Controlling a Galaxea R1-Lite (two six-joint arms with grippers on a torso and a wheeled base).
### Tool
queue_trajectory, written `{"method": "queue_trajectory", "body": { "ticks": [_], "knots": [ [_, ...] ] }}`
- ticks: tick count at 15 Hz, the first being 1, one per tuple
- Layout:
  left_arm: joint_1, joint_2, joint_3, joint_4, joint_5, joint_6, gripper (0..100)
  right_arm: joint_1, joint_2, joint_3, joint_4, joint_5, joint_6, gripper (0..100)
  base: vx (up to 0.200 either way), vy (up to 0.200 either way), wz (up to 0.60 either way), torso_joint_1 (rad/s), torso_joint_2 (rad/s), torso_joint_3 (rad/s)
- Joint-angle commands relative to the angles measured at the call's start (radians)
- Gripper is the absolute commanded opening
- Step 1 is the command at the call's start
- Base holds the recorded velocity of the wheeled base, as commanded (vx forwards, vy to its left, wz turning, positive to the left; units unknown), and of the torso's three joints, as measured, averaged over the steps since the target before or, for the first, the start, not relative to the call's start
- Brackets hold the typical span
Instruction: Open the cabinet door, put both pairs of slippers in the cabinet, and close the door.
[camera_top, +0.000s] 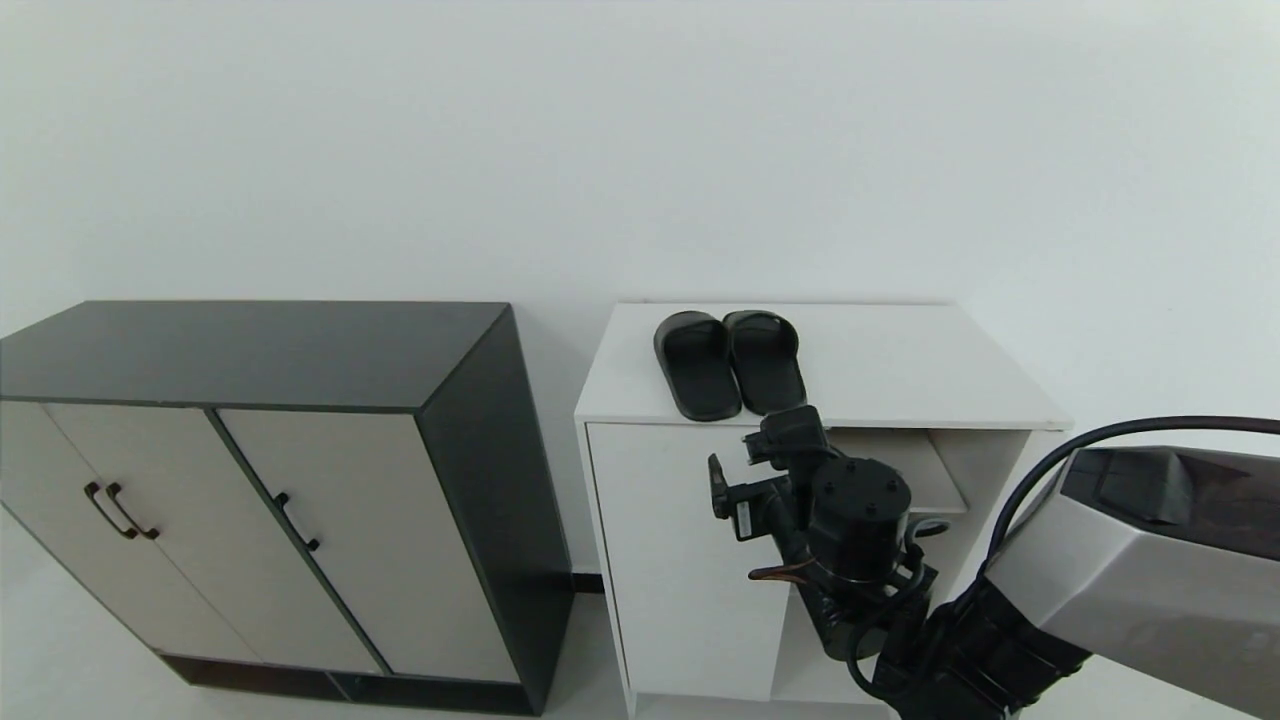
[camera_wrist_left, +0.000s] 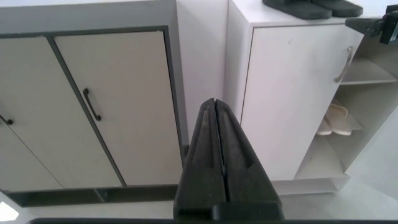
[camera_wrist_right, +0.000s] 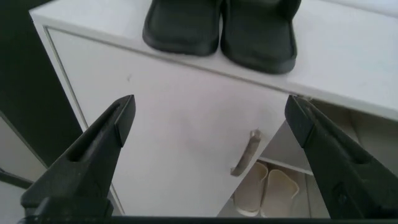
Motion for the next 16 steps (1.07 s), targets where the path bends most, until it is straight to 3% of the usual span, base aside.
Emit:
{"method": "queue_trajectory", "body": {
  "ticks": [1, 6, 11, 16],
  "knots": [
    [0.0, 0.0, 0.0, 0.0, 0.001, 0.0, 0, 0.0, 0.003, 0.0, 0.0, 0.0, 0.0, 100, 0.0, 0.0, 0.0, 0.276, -0.63, -0.344],
    [0.0, 0.0, 0.0, 0.0, 0.0, 0.0, 0, -0.008, 0.011, 0.0, -0.04, 0.028, -0.002, 100, 0.0, 0.0, 0.0, 0.201, -0.43, -0.238],
    [0.0, 0.0, 0.0, 0.0, 0.0, 0.0, 0, -0.041, -0.006, 0.0, -0.043, 0.057, -0.066, 100, 0.0, 0.0, 0.0, 0.024, -0.06, -0.027],
    [0.0, 0.0, 0.0, 0.0, 0.0, 0.0, 0, -0.029, -0.066, -0.018, 0.15, 0.052, 0.024, 100, 0.0, 0.0, 0.0, 0.0, 0.0, 0.0]
  ]
}}
